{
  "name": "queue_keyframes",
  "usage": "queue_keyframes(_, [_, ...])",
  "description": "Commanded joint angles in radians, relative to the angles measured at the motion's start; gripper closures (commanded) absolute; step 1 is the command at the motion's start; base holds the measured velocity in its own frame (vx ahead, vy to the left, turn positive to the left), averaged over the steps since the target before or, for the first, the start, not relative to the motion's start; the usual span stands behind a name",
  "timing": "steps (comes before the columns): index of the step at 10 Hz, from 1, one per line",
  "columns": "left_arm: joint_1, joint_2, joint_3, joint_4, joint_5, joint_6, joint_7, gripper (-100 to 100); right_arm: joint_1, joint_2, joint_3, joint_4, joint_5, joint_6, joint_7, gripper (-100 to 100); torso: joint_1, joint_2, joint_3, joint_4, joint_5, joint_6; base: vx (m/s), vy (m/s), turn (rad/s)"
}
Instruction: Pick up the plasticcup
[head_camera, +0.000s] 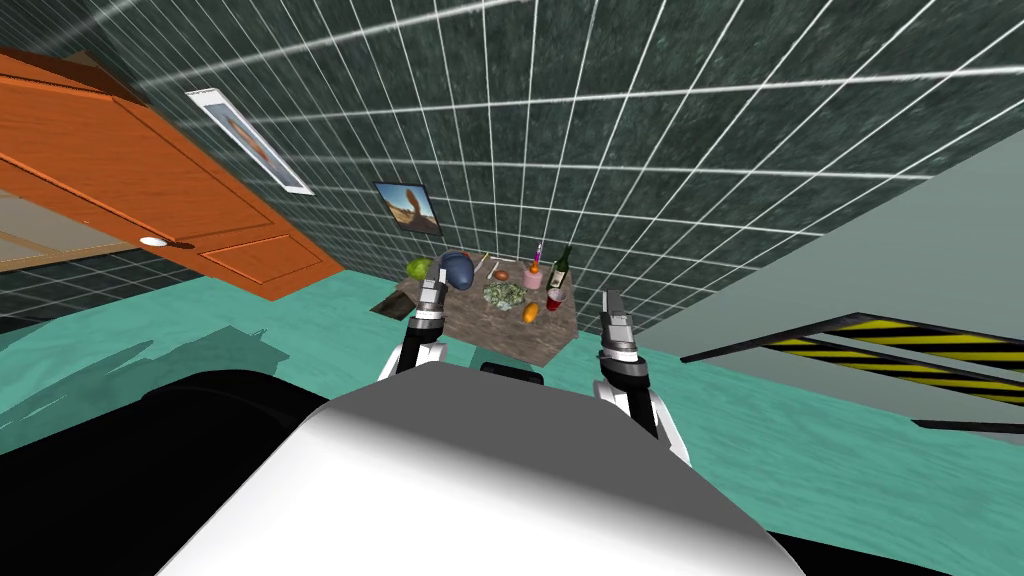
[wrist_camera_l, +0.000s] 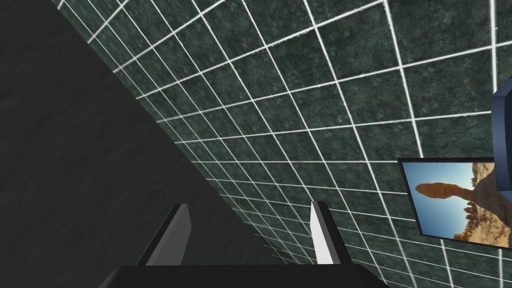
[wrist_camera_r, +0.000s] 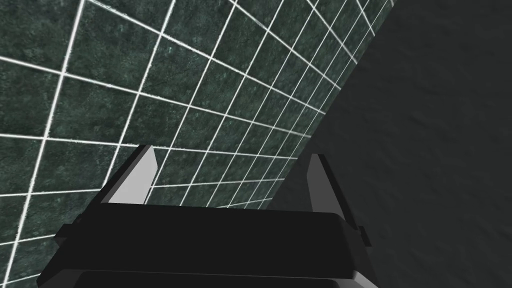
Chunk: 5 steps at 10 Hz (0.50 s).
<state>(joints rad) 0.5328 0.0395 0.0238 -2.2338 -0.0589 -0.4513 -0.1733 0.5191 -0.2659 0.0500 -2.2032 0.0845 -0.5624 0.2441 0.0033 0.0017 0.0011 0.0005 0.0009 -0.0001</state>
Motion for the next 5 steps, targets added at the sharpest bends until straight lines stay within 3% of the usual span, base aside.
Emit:
queue_keyframes(1, [0.0, 0.0, 0.0, 0.0, 0.0, 0.0, 0.0, 0, 0.003, -0.05, 0.011, 0.032, -0.016, 0.004, 0.017, -100, 0.0, 0.0, 0.0, 0.0, 0.0, 0.0, -0.023, 0.057, 0.002])
queue_keyframes(4, [0.0, 0.0, 0.0, 0.0, 0.0, 0.0, 0.0, 0, 0.006, -0.113, 0.025, 0.063, -0.031, 0.007, 0.033, -100, 0.001, 0.0, 0.0, 0.0, 0.0, 0.0, -0.031, 0.063, 0.005])
queue_keyframes(5, [0.0, 0.0, 0.0, 0.0, 0.0, 0.0, 0.0, 0, 0.008, -0.151, 0.04, 0.097, -0.049, 0.011, 0.05, -100, 0.0, 0.0, 0.0, 0.0, 0.0, 0.0, -0.028, 0.074, 0.037])
